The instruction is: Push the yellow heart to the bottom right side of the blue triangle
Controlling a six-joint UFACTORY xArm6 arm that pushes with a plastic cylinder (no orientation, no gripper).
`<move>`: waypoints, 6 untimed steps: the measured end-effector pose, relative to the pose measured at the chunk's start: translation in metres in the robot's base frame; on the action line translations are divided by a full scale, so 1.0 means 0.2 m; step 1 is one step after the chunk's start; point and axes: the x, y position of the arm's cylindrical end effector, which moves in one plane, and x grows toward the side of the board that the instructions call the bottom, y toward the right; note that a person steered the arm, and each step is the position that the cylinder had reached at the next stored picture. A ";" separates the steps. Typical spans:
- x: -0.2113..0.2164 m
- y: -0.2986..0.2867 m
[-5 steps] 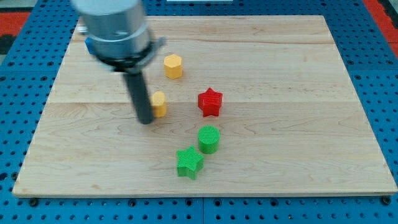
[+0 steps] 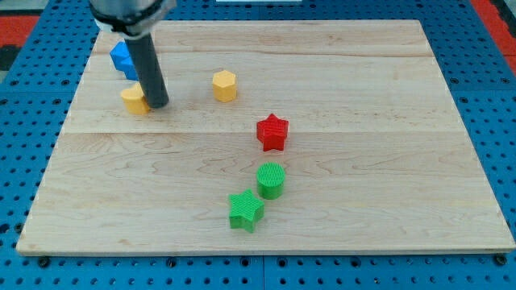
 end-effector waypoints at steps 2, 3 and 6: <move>0.25 0.00; 0.25 -0.36; 0.16 0.23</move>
